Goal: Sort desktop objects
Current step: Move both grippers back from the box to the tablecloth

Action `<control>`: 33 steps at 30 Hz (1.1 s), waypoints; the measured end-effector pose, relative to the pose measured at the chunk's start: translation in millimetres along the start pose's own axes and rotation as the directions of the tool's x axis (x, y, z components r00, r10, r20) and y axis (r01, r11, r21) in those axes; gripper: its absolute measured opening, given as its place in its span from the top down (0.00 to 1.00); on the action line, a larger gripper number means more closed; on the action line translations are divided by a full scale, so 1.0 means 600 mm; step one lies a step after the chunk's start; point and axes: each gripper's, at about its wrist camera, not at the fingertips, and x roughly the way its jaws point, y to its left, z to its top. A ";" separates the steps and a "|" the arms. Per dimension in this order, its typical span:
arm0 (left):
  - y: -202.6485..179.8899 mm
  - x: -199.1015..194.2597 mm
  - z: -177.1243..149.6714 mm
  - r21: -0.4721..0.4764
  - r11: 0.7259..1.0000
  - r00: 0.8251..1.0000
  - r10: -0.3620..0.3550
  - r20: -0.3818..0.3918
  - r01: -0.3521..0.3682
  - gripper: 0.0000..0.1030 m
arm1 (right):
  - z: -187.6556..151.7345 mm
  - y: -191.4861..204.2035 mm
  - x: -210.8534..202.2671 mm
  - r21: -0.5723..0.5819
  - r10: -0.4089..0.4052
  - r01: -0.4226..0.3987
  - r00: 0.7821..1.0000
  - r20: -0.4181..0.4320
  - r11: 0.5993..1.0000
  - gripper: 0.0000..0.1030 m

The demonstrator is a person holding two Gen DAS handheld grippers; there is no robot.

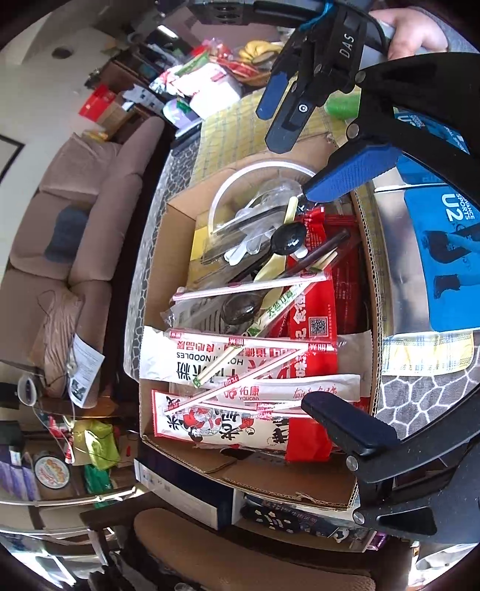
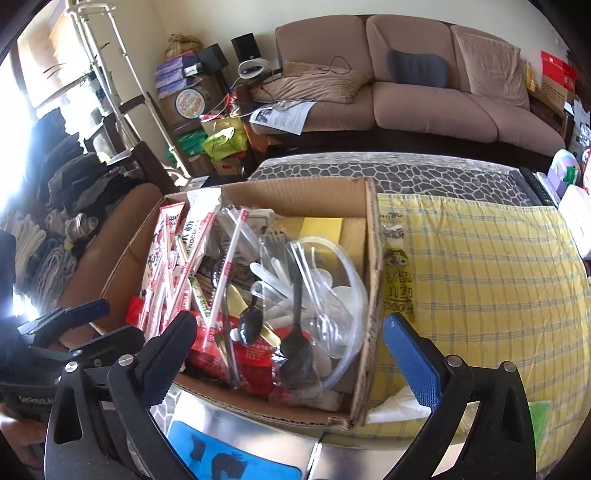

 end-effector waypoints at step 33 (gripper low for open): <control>-0.506 0.236 -0.099 0.668 0.734 0.941 0.130 -0.314 0.121 0.23 | -0.247 -0.461 -0.133 0.284 -0.088 0.139 0.979 -0.185 0.949 0.29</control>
